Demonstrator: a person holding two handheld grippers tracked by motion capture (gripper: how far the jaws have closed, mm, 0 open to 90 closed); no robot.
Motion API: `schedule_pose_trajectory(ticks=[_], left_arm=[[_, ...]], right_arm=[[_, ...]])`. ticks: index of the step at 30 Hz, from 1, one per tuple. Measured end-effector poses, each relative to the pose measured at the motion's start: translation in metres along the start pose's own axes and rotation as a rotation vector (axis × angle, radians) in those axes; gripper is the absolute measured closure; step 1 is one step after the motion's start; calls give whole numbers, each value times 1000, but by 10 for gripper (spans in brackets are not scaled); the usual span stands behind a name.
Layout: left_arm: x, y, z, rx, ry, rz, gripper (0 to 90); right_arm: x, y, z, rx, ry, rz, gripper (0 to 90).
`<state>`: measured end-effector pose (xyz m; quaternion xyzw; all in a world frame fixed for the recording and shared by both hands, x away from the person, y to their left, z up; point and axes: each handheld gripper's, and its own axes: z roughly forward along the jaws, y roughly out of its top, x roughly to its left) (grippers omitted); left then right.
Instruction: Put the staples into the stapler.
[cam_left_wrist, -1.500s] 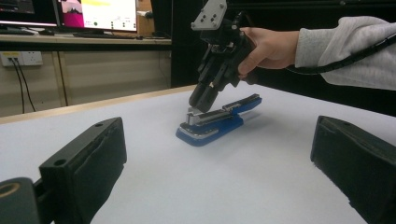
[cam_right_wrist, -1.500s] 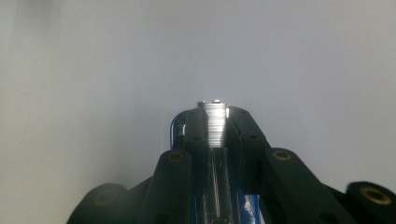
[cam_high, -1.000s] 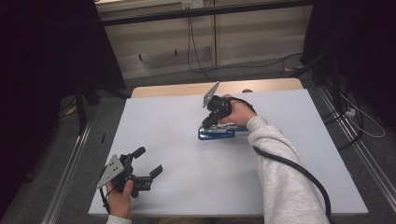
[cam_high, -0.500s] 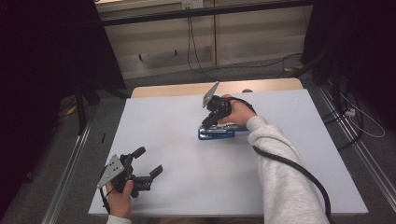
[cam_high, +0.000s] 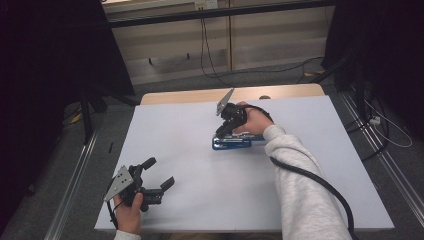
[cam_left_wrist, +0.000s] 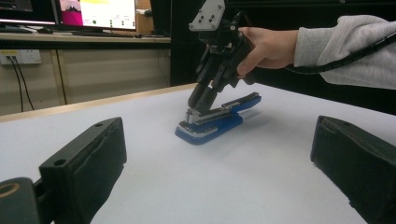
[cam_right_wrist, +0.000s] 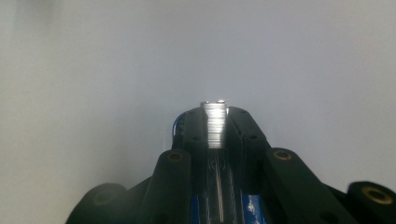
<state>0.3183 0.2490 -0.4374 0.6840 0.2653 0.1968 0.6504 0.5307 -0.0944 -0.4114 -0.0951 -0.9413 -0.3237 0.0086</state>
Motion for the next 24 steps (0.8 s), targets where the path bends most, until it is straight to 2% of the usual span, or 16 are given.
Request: schedule_pose_trajectory(ticks=[5,10,12,15,19,22,24], left_arm=[[0,0,0,-10,-4,-7,35],[0,0,0,-11,-5,-13,35],[-1,0,0,-10,-5,-12,35],[1,0,1,1,1,0,35],[0,0,3,16,-2,-16,34],[0,1,7,42,-7,-4,32],[-1,2,11,63,-26,2,32]], right_arm=[[0,-1,0,-14,-13,10,708],[0,-3,-7,-59,-21,24,661],[0,-6,-11,-96,-26,36,635],[0,-12,-15,-124,-35,57,595],[2,-22,-21,-153,-36,80,557],[4,-30,-25,-182,-48,103,487],[6,-35,-27,-177,-62,116,407]])
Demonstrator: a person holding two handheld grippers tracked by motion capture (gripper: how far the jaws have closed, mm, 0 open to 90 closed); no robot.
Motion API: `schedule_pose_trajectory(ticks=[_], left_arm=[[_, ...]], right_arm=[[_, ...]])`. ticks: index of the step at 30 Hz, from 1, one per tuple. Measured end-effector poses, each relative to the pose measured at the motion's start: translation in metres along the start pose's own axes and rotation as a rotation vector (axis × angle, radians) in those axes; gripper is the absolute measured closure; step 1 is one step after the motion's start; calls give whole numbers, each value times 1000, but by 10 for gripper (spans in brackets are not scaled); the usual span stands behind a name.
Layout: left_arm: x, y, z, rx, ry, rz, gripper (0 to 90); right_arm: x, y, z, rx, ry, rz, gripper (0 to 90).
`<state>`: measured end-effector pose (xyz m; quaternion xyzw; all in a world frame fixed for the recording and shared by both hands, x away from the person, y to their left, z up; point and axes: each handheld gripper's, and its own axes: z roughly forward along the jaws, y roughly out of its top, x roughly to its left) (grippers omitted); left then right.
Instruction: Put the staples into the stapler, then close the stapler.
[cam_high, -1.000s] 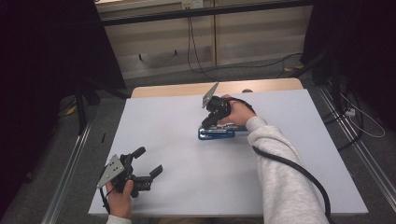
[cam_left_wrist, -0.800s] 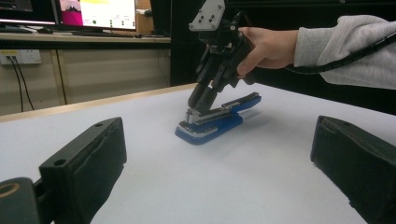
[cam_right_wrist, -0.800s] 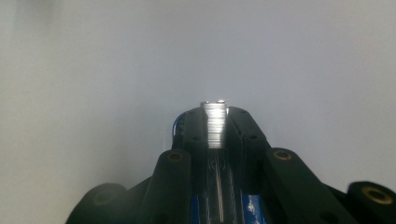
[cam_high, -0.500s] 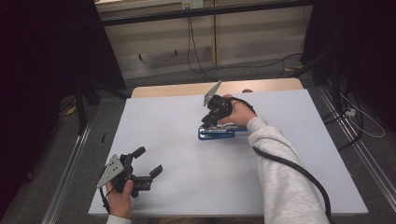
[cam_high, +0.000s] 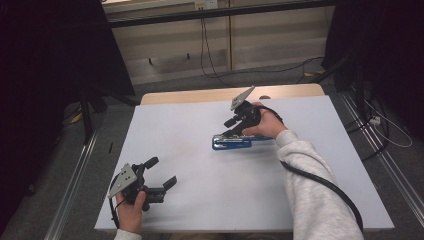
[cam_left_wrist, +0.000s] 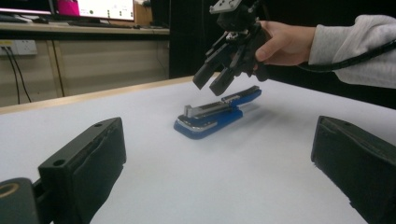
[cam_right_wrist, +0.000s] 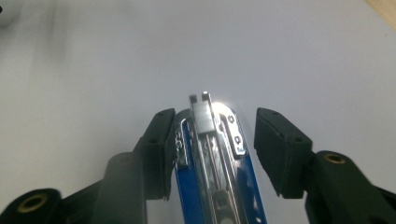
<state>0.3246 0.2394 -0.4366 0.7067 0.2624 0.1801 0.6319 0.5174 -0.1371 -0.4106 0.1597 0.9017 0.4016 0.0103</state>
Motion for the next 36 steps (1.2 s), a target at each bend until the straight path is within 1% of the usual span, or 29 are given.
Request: schedule_pose_trajectory(ticks=[1,4,5,6,7,8,9,11,12,13,14,15,16,17,19,21,22,23,24,25,26,27,28,29,30,32,34,35,36], left_arm=[[-1,1,2,9,-1,-1,32],[-3,2,9,33,-6,-13,29],[-3,2,11,36,-13,-15,28],[-4,3,13,38,-9,-11,26],[-5,4,15,47,-10,-18,26],[-5,5,18,45,-13,-14,25],[-6,5,20,52,-21,-24,25],[-6,7,25,68,-23,-25,24],[-6,7,28,73,-31,-31,23],[-6,8,31,87,-32,-32,23],[-6,9,35,94,-32,-44,23],[-6,9,38,101,-33,-56,22],[-5,10,42,109,-35,-63,23],[-4,10,45,113,-34,-72,23],[-2,12,52,122,-32,-77,24],[0,12,59,128,-21,-82,25],[2,12,62,133,-18,-89,25],[3,12,65,141,-13,-92,25],[5,11,68,152,-7,-97,26],[6,12,71,162,-3,-103,27],[7,12,74,170,-2,-109,31],[8,12,77,177,-2,-112,34],[9,12,79,172,0,-116,42],[10,11,82,180,0,-118,57],[11,11,85,197,-2,-115,71],[12,11,91,230,0,-116,122],[12,11,98,263,2,-109,191],[12,11,101,269,7,-106,208],[12,11,104,287,9,-110,248]], right_arm=[[0,-3,-2,-7,-6,9,368],[3,-11,-10,-37,-20,21,314],[4,-14,-13,-34,-30,27,288],[5,-17,-15,-33,-45,32,252],[6,-20,-18,-39,-58,36,230],[7,-23,-21,-48,-63,43,230],[8,-26,-24,-49,-70,44,226],[10,-32,-30,-51,-83,54,216],[12,-35,-33,-52,-93,63,205],[13,-38,-36,-45,-108,65,199],[14,-41,-38,-40,-125,64,192],[15,-44,-41,-46,-130,68,185],[16,-47,-44,-55,-132,78,186],[17,-50,-48,-56,-145,82,185],[20,-55,-53,-40,-179,83,183],[23,-61,-57,-40,-199,91,185],[24,-64,-59,-46,-207,99,185],[26,-67,-62,-51,-205,108,186],[27,-69,-64,-43,-221,114,187],[29,-71,-67,-30,-245,110,187],[30,-73,-70,-29,-254,116,190],[31,-75,-73,-38,-257,121,203],[32,-77,-77,-44,-265,128,215],[34,-80,-79,-47,-279,136,217],[35,-83,-82,-42,-297,134,224],[36,-90,-87,-49,-324,157,244],[37,-96,-92,-54,-346,172,294],[38,-99,-94,-54,-360,179,316],[40,-102,-97,-59,-375,186,343]])
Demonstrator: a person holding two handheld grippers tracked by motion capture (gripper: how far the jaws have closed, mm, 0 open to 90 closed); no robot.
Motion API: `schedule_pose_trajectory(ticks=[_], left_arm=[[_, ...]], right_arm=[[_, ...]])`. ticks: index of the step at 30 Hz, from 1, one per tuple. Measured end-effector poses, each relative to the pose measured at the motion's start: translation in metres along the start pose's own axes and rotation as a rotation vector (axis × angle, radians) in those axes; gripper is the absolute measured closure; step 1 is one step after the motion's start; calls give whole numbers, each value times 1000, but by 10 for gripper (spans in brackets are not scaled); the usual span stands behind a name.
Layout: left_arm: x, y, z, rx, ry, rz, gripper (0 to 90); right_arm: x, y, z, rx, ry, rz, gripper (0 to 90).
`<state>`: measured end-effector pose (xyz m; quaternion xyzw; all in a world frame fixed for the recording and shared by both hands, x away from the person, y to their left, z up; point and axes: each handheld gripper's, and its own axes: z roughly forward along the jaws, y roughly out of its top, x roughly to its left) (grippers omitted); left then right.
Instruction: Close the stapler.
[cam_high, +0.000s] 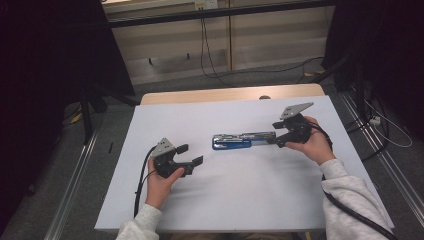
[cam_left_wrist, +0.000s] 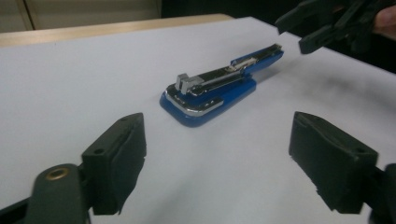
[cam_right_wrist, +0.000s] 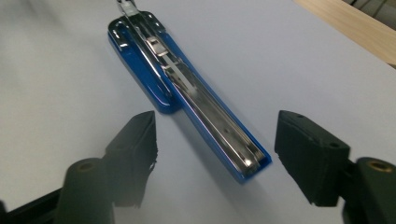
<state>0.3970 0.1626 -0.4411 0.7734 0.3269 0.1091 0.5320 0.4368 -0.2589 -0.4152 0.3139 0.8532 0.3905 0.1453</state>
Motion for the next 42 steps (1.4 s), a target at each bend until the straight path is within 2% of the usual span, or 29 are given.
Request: schedule_pose_trajectory(ticks=[2,6,8,12,13,14,16,17,21,24,27,28,29,34,36,37,40,42], left_arm=[[2,2,6,31,16,-1,342],[8,4,18,51,53,-23,516],[12,4,24,65,64,-31,588],[19,7,32,74,80,-44,748],[19,7,34,72,82,-57,773],[19,8,37,96,90,-44,794],[21,9,42,109,79,-35,820],[21,10,46,110,86,-48,843],[21,10,61,153,87,-44,868],[19,14,66,181,110,15,872],[16,16,73,202,96,14,872],[16,17,74,213,99,28,872],[15,17,76,211,91,12,872],[12,18,82,223,77,22,872],[11,16,85,230,80,20,872],[12,17,85,234,89,32,874],[12,16,85,226,82,14,873],[12,16,85,233,84,23,873]], right_arm=[[0,-6,-5,-6,-13,7,402],[0,-17,-12,2,-43,40,481],[1,-21,-14,21,-51,34,522],[3,-26,-16,41,-56,27,672],[2,-26,-16,50,-66,21,710],[2,-27,-15,61,-72,24,738],[1,-30,-11,79,-83,54,802],[0,-31,-8,92,-82,67,840],[-2,-32,0,119,-100,102,899],[-1,-32,4,136,-110,107,900],[-2,-35,8,154,-114,99,900],[-2,-36,9,159,-120,98,900],[-3,-37,10,160,-117,105,900],[-5,-36,12,140,-113,119,900],[-4,-35,14,134,-100,118,900],[-3,-34,16,140,-99,122,900],[-1,-31,18,142,-99,102,900],[0,-29,20,142,-99,95,900]])
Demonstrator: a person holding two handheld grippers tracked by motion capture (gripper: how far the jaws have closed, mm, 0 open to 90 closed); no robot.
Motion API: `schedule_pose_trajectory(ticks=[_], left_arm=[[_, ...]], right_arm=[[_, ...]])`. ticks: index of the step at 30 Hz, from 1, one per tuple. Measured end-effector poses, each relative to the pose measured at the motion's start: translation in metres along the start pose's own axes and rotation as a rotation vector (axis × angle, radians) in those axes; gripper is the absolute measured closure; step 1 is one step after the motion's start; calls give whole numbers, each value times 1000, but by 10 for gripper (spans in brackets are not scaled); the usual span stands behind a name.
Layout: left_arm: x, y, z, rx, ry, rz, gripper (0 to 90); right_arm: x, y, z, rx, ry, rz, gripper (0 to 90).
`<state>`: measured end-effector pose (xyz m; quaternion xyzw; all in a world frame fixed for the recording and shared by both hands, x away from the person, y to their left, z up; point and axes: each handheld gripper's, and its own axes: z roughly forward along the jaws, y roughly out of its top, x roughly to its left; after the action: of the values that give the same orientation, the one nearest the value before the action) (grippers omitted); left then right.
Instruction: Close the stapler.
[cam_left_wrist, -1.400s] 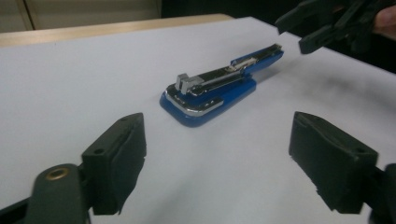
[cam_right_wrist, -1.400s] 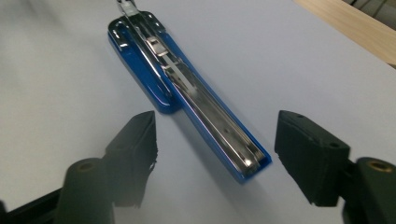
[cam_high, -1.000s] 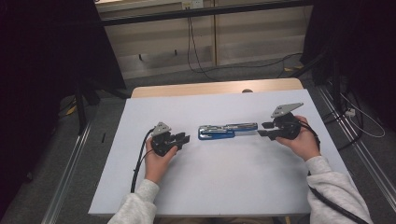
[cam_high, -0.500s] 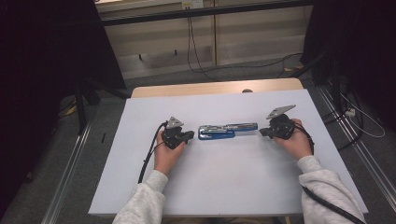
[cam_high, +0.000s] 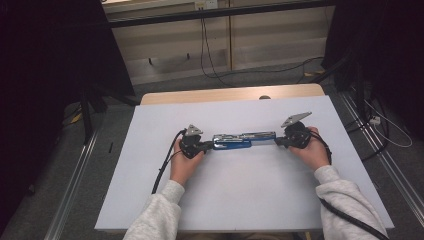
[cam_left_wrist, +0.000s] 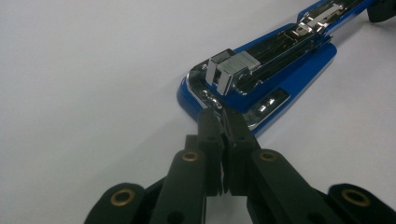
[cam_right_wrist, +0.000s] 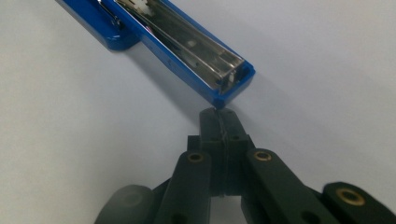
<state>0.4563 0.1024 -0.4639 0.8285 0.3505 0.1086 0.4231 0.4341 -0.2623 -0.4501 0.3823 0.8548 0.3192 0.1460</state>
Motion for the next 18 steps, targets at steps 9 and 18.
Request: schedule_pose_trajectory(ticks=[9,18], left_arm=[[-1,0,0,5,8,3,874],[0,0,0,11,9,3,873]], right_arm=[[1,3,-2,-37,17,-3,900],[7,9,-7,-89,37,-14,899]])
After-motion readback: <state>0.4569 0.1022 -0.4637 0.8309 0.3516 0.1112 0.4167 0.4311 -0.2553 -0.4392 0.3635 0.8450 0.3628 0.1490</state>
